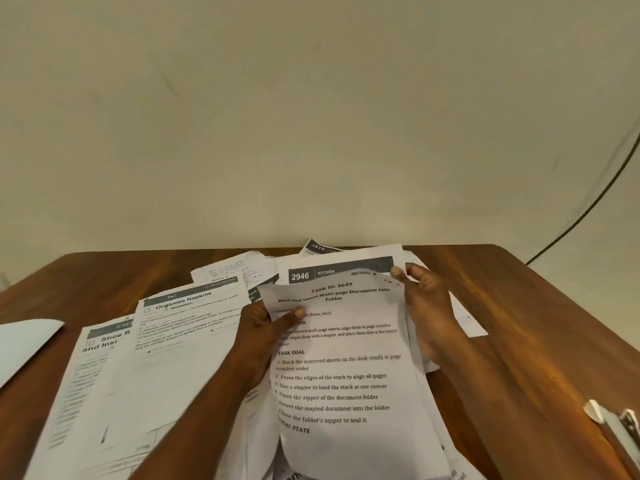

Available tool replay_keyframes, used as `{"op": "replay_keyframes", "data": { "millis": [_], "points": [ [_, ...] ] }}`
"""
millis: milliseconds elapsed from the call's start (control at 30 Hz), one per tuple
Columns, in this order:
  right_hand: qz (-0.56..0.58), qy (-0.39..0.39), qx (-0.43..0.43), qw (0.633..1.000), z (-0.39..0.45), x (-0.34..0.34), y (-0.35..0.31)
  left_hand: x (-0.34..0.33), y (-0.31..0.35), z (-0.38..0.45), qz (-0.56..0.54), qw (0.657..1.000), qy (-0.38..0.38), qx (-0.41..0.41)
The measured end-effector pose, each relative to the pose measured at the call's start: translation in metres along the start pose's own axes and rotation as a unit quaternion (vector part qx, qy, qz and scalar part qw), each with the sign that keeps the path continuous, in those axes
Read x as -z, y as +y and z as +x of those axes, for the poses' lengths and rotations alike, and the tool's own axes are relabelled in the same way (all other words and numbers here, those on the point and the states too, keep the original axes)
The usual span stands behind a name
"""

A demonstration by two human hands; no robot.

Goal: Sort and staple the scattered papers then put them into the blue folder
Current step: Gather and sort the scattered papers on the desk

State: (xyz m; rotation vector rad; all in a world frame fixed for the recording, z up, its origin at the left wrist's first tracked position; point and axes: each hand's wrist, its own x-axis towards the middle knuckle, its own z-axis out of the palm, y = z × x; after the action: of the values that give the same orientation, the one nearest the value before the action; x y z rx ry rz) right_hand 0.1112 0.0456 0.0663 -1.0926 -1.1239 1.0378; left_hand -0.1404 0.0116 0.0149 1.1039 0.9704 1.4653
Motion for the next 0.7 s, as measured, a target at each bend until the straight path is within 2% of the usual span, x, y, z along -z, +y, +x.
{"op": "replay_keyframes", "data": {
  "millis": [200,333,467,600,700],
  "points": [
    [0.042,-0.005,-0.067,0.997,-0.002,-0.011,0.009,0.001,0.0,0.0,0.018,0.999,0.026,-0.002],
    [0.052,0.01,-0.072,0.996,-0.006,-0.015,0.009,0.0,0.001,0.0,0.026,0.999,0.046,-0.004],
    [-0.015,-0.022,-0.05,0.998,-0.009,-0.009,0.001,0.001,-0.001,0.002,0.01,0.998,0.061,-0.019],
    [-0.156,-0.064,-0.042,0.985,-0.004,-0.002,0.011,0.003,-0.006,0.008,0.013,0.996,0.085,-0.04],
    [-0.185,-0.09,-0.046,0.978,-0.008,-0.009,0.022,0.004,-0.004,0.01,0.038,0.992,0.115,-0.019]
  ]
}}
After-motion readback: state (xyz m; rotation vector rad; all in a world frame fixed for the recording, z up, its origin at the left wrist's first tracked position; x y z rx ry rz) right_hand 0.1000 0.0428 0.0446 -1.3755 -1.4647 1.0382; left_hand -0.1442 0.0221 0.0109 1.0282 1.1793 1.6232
